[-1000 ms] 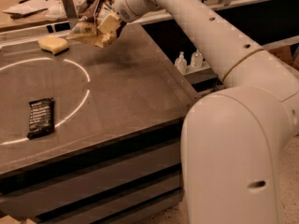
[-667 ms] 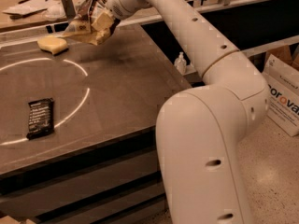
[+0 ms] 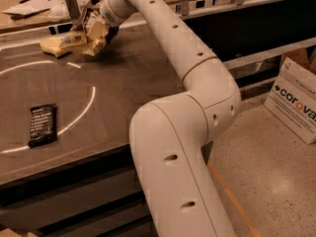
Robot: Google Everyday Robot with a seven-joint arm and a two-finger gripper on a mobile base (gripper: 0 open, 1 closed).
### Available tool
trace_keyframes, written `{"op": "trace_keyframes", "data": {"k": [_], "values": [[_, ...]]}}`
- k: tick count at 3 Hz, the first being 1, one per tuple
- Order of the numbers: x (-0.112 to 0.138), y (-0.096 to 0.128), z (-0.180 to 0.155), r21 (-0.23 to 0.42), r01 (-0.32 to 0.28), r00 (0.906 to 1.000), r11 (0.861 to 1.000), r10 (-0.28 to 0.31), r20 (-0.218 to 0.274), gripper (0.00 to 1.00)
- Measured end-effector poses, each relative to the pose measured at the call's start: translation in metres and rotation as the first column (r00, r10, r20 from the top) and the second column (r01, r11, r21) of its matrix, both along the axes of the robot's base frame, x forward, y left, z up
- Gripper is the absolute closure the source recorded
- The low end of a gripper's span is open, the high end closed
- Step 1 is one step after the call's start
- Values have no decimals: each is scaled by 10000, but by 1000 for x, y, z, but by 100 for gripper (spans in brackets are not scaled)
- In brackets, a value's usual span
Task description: Move brown chip bag near sponge
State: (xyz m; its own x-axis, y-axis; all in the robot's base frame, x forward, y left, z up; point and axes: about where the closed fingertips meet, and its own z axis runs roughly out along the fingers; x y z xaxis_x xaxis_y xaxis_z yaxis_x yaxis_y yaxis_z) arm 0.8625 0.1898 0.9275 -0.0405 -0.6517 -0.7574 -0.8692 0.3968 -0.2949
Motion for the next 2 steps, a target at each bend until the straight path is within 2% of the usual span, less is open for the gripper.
{"op": "trace_keyframes", "data": {"k": [1, 2], "values": [[-4, 14, -22, -456, -36, 9984, 9990, 10, -574, 56], [-7, 22, -28, -431, -57, 9963, 9991, 20, -861, 33]]}}
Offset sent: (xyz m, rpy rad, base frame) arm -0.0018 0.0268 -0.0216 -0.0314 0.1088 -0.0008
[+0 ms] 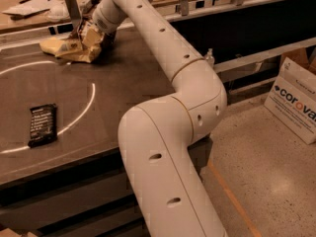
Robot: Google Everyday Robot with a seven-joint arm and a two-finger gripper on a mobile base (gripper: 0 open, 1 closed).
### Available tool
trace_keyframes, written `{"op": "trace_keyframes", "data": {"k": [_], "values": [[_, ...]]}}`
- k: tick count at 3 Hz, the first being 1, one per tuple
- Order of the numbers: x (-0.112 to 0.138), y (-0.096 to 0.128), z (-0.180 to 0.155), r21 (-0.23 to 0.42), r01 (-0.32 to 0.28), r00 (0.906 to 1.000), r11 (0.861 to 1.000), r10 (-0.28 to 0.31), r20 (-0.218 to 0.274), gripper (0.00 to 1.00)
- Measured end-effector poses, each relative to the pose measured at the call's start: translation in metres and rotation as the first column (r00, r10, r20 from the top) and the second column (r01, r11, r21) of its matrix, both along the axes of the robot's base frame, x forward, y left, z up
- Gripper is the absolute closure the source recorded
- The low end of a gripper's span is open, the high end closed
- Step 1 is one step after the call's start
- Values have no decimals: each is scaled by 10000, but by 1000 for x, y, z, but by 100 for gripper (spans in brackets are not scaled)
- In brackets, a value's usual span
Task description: Move brown chip bag near sponge
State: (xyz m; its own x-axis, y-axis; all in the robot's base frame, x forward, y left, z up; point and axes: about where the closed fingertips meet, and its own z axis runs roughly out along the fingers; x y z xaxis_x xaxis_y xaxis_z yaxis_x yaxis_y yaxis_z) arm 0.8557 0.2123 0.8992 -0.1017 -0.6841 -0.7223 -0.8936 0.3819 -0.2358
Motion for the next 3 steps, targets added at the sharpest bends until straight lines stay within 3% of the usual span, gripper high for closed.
{"op": "trace_keyframes", "data": {"k": [1, 2, 3], "values": [[-2, -6, 9, 401, 99, 9999, 9991, -96, -88, 2], [-10, -17, 18, 723, 297, 9992, 9969, -278, -276, 0], [-35, -55, 48, 1415, 551, 9978, 9884, -494, -434, 0]]}}
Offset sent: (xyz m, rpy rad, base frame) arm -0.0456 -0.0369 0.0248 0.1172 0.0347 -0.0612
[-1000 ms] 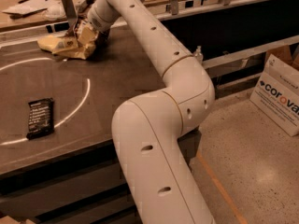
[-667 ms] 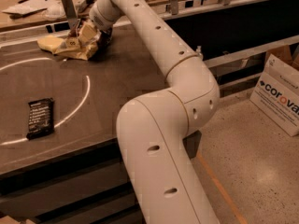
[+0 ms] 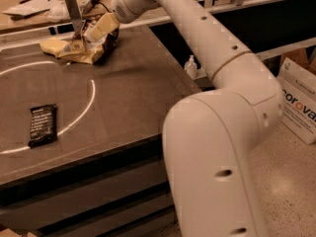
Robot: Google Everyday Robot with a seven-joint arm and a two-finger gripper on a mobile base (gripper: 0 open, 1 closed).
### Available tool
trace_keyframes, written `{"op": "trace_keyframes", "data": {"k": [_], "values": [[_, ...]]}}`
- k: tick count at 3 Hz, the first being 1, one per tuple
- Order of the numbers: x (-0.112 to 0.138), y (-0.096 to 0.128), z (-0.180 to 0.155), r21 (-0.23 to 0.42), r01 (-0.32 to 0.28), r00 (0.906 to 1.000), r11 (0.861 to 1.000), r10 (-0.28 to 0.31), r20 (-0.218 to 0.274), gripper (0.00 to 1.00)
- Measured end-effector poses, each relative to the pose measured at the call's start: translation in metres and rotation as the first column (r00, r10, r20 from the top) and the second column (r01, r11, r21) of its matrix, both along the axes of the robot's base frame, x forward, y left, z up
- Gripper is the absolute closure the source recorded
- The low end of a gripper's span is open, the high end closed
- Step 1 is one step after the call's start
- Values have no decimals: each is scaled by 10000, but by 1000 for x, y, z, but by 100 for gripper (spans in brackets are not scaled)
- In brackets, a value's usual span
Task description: Move brown chip bag near sponge
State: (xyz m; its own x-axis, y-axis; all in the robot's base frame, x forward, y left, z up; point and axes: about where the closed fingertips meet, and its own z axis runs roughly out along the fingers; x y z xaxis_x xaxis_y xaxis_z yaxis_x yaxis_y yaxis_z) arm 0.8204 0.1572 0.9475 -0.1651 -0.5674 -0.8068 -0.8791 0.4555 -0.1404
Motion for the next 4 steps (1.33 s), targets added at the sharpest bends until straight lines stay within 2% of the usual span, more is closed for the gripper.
{"op": "trace_keyframes", "data": {"k": [1, 2, 3, 4], "values": [[-47, -50, 63, 1135, 59, 9972, 9935, -144, 736, 0], [-97, -93, 97, 1619, 92, 9857, 9868, -362, 1645, 0], [-113, -139, 57, 1244, 636, 9898, 9902, -785, 1192, 0], [-113, -139, 57, 1244, 636, 9898, 9902, -785, 1192, 0]]}}
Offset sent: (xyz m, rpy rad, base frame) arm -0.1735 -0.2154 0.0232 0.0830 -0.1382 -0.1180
